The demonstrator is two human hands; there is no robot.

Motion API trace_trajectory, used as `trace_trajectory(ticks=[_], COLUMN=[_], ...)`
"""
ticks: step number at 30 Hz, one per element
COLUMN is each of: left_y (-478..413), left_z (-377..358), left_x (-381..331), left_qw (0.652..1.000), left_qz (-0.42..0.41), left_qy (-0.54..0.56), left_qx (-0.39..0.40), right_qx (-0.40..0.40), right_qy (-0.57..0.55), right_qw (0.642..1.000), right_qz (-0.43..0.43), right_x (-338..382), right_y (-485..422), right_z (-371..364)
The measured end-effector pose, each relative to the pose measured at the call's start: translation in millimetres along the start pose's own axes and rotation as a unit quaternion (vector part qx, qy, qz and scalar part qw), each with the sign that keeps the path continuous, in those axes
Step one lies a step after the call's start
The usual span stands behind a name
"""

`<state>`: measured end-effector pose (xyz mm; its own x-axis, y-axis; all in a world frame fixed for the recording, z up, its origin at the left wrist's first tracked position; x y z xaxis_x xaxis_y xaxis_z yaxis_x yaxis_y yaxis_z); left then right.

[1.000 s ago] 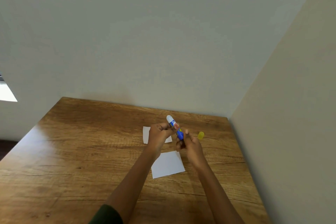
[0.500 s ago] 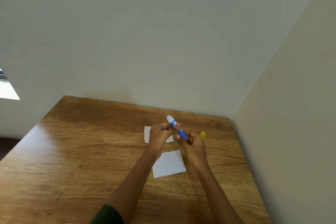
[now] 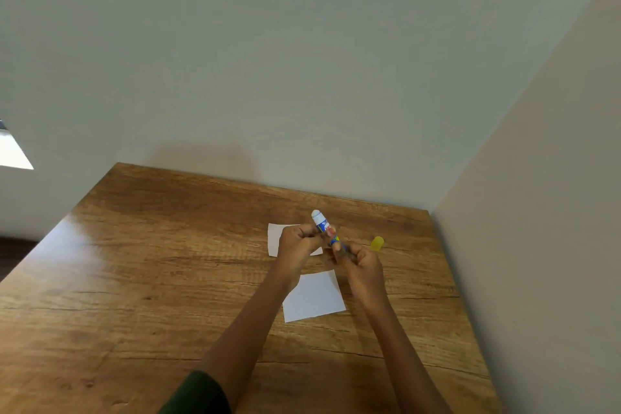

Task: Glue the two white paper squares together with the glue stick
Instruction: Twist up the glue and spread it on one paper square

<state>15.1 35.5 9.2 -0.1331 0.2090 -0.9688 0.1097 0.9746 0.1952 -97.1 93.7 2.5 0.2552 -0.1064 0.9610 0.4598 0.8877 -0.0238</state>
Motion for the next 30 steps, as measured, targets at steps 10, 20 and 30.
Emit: trace_trajectory(ticks=[10, 20, 30], left_y=[-1.7, -45.3, -13.2], left_z=[18.2, 91.5, 58.3], left_x=[3.2, 19.2, 34.1], left_qw=[0.990, 0.859, 0.797], left_qz=[-0.042, -0.196, -0.204], left_qy=[-0.122, -0.470, -0.555], left_qx=[0.059, -0.053, -0.123], right_qx=[-0.012, -0.049, -0.049], right_qy=[-0.133, -0.273, -0.283], right_qw=[0.991, 0.954, 0.948], right_qz=[-0.008, -0.115, -0.139], right_x=[-3.5, -11.8, -16.8], right_y=[1.2, -12.3, -16.1], right_z=[1.8, -0.4, -4.0])
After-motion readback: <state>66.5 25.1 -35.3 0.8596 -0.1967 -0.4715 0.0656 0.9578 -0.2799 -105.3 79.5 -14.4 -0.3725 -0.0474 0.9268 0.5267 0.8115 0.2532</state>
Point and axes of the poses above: each hand's wrist, its own y-axis away from the middle knuckle, its own z-axis out of the back of the hand, x = y × z, the point moved 1 cm from there along -y, towards the middle knuckle, and after that the axes turned 8 degrees about -x, right-handed, at the moved point
